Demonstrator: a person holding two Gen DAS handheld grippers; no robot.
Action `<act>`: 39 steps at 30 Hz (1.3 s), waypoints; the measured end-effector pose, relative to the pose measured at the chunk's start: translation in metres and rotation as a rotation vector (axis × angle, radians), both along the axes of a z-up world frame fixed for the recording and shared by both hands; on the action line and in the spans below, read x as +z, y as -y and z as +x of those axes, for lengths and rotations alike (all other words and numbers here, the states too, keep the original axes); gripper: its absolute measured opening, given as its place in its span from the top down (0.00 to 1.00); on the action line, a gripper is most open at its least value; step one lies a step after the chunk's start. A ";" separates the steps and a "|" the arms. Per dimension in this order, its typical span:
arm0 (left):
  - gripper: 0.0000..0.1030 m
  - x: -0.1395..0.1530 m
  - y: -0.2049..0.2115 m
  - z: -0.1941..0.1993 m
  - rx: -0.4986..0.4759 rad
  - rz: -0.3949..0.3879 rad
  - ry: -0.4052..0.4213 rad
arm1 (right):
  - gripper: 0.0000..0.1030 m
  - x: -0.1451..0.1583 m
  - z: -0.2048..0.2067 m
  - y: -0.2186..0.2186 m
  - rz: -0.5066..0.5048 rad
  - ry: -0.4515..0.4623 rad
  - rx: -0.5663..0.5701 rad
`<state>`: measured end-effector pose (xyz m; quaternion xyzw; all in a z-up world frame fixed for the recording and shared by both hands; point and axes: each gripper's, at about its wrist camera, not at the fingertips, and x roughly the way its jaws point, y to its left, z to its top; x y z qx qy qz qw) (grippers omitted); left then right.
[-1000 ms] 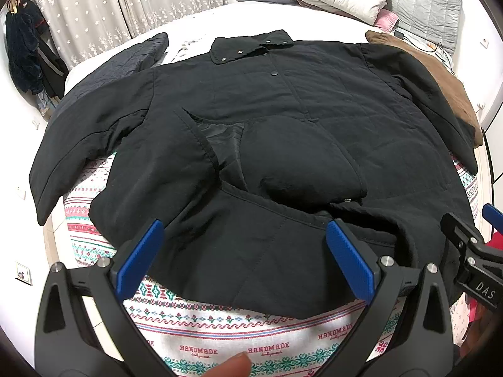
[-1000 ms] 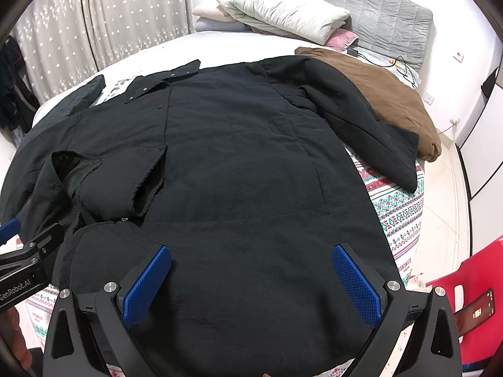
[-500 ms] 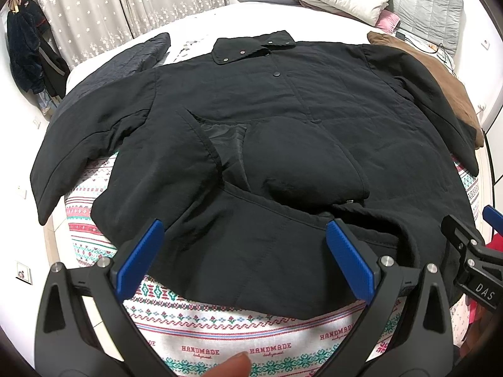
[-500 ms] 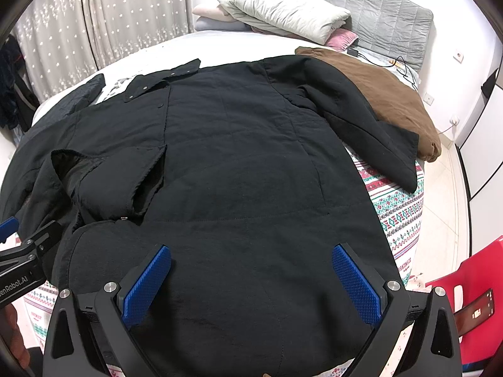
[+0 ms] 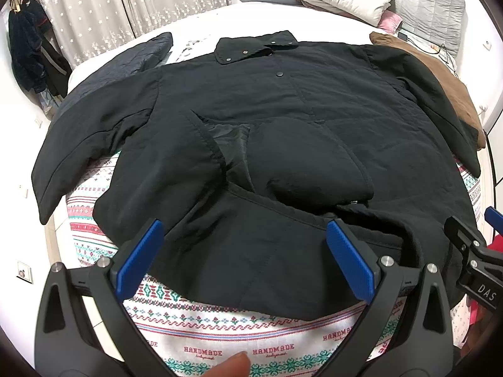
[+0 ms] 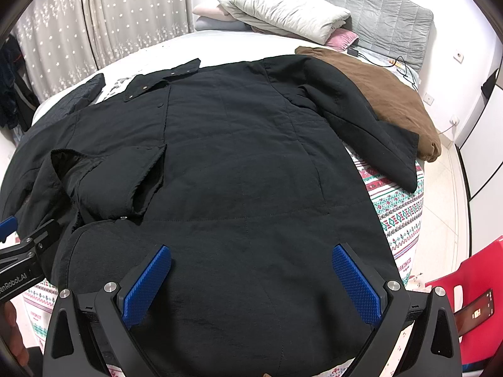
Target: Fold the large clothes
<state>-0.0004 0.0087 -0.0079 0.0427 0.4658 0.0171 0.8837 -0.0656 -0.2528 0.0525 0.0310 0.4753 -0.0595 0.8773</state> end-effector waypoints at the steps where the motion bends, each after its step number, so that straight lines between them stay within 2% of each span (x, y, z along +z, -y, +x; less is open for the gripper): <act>1: 0.00 0.000 0.000 0.000 0.000 0.000 0.001 | 0.00 0.000 0.000 0.000 0.000 0.000 0.000; 9: 0.00 0.000 -0.007 0.001 -0.009 0.005 0.009 | 0.00 0.000 0.000 -0.001 -0.002 0.000 0.000; 11: 0.00 0.006 -0.013 0.001 -0.006 -0.001 0.038 | 0.00 0.001 0.000 0.001 -0.010 0.003 0.003; 13: 0.00 0.018 -0.024 0.000 -0.006 0.000 0.123 | 0.00 0.005 -0.002 0.006 -0.007 0.017 0.002; 15: 0.00 0.028 -0.040 0.008 0.018 0.027 0.143 | 0.00 0.012 -0.004 0.017 0.012 0.047 -0.003; 17: 0.00 0.037 -0.063 0.018 0.032 -0.004 0.128 | 0.00 0.017 -0.006 0.030 0.025 0.060 -0.022; 19: 0.00 0.042 -0.092 0.030 0.047 -0.049 0.079 | 0.00 0.020 -0.008 0.049 0.046 0.055 -0.044; 21: 0.00 0.042 -0.112 0.039 0.065 -0.041 0.061 | 0.00 0.021 -0.009 0.060 0.070 0.046 -0.042; 24: 0.00 0.037 -0.133 0.055 0.084 0.010 0.026 | 0.00 0.018 -0.011 0.083 0.126 0.023 -0.033; 25: 0.00 0.036 -0.137 0.060 0.076 -0.005 0.010 | 0.00 0.015 -0.012 0.092 0.144 0.009 -0.035; 28: 0.00 0.035 -0.135 0.068 0.031 -0.073 -0.014 | 0.00 0.008 -0.014 0.107 0.142 -0.038 -0.045; 30: 0.00 0.034 -0.118 0.075 -0.010 -0.079 -0.034 | 0.00 0.005 -0.017 0.113 0.129 -0.062 -0.052; 33: 0.00 0.030 -0.090 0.093 -0.066 -0.065 -0.065 | 0.00 0.002 -0.027 0.124 0.157 -0.084 -0.048; 36: 0.01 0.012 -0.065 0.117 -0.059 0.019 -0.108 | 0.00 0.002 -0.036 0.125 0.193 -0.093 -0.031; 38: 0.10 -0.004 -0.056 0.131 -0.036 0.109 -0.136 | 0.00 0.002 -0.042 0.122 0.198 -0.096 -0.019; 39: 0.25 -0.011 -0.054 0.134 -0.025 0.142 -0.153 | 0.00 0.002 -0.045 0.122 0.195 -0.099 -0.013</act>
